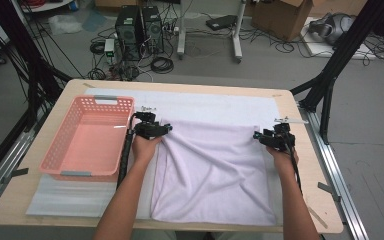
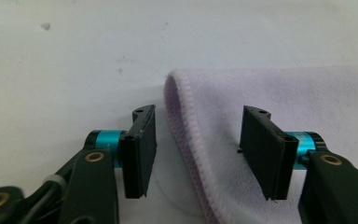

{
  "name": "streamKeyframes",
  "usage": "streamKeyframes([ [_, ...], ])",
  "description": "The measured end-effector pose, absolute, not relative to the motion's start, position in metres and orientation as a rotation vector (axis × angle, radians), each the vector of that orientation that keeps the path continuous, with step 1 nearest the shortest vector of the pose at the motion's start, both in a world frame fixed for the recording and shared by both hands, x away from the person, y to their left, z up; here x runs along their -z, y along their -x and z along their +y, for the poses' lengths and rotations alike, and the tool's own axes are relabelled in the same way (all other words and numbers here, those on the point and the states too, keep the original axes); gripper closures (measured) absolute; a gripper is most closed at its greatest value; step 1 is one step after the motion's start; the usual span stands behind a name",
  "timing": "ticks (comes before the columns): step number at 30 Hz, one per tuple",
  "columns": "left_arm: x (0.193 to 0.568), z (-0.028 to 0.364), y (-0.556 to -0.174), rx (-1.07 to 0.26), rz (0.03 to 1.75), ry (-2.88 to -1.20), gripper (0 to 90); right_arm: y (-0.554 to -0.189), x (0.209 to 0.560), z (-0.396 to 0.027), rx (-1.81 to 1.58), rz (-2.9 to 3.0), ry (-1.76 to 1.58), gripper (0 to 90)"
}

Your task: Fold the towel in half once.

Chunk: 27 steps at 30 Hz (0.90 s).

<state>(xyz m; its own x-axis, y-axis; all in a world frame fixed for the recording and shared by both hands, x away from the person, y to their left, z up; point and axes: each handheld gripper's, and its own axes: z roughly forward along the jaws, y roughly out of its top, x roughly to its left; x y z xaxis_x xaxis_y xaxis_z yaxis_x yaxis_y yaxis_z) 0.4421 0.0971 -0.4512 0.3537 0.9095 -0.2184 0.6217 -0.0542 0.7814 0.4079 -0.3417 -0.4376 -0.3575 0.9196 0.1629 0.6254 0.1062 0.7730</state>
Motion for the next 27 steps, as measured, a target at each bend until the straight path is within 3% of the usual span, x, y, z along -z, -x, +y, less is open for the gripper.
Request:
streamKeyframes([
  [3, 0.451, 0.095, -0.445, -0.439, 1.335, -1.793, 48.0, -0.416, 0.445, -0.335, -0.981, 2.036, -1.535, 51.3],
  [4, 0.452, 0.094, -0.445, -0.457, 1.317, -1.809, 54.6, -0.416, 0.447, -0.334, -0.957, 2.029, -1.543, 53.8],
  [6, 0.452, 0.093, -0.445, -0.471, 1.318, -1.816, 64.5, -0.416, 0.446, -0.333, -0.951, 2.003, -1.567, 68.0],
  [7, 0.453, 0.095, -0.445, -0.411, 1.291, -1.808, 77.4, -0.416, 0.446, -0.333, -0.980, 2.020, -1.566, 82.1],
  [8, 0.453, 0.095, -0.446, -0.397, 1.312, -1.799, 84.7, -0.416, 0.447, -0.333, -1.015, 2.028, -1.571, 84.1],
  [19, 0.439, 0.101, -0.448, -0.468, 1.260, -1.525, 86.0, -0.426, 0.428, -0.346, -1.023, 1.910, -1.436, 86.4],
  [22, 0.430, 0.097, -0.456, -0.474, 1.224, -1.604, 85.9, -0.434, 0.417, -0.348, -1.029, 1.877, -1.431, 86.4],
  [24, 0.426, 0.093, -0.457, -0.530, 1.190, -1.549, 85.2, -0.439, 0.414, -0.349, -1.038, 1.843, -1.444, 86.1],
  [25, 0.426, 0.092, -0.459, -0.517, 1.218, -1.552, 83.8, -0.442, 0.415, -0.349, -1.044, 1.827, -1.455, 85.7],
  [27, 0.432, 0.092, -0.461, -0.488, 1.275, -1.581, 71.1, -0.446, 0.419, -0.348, -1.042, 1.823, -1.492, 80.9],
])
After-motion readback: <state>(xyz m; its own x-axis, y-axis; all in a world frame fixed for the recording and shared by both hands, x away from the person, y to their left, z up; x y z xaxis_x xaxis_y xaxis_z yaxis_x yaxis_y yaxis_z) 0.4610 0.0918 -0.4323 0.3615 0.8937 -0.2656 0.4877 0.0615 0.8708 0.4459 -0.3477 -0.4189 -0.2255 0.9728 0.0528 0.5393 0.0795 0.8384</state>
